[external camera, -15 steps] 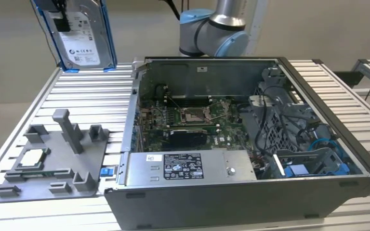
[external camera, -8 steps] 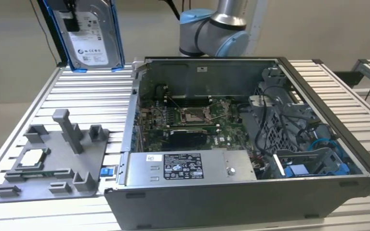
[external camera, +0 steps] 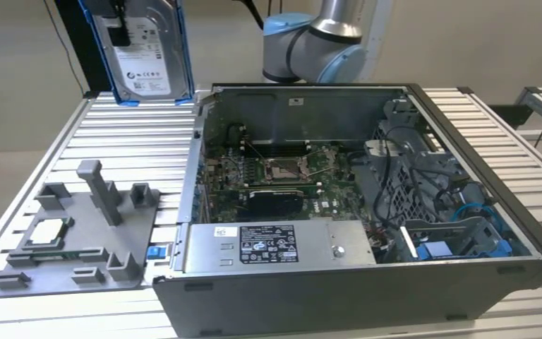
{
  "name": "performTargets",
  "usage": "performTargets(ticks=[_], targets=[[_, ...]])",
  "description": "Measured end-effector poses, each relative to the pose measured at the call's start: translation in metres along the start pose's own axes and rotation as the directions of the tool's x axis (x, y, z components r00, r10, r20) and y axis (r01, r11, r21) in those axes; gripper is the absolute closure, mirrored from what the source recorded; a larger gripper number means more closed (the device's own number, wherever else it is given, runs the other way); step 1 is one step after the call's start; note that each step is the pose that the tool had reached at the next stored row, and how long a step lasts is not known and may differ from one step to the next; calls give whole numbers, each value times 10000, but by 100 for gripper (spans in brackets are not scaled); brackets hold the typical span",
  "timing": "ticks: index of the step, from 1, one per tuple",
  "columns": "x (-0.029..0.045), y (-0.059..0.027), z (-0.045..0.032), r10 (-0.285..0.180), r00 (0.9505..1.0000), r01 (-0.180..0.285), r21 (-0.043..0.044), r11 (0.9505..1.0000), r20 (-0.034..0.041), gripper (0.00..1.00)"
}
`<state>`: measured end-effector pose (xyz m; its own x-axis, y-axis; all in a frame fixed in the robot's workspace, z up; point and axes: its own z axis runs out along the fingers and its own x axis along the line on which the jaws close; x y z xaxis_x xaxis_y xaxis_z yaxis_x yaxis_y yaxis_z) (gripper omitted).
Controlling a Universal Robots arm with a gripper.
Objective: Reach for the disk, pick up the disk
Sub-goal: 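Pick up the disk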
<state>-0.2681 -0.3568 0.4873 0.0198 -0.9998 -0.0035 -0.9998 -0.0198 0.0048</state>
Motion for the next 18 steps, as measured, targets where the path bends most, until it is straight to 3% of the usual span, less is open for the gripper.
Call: performTargets(ticks=[18], targets=[[7, -343, -2, -3, 10000, 3, 1, 10000, 0, 100]])
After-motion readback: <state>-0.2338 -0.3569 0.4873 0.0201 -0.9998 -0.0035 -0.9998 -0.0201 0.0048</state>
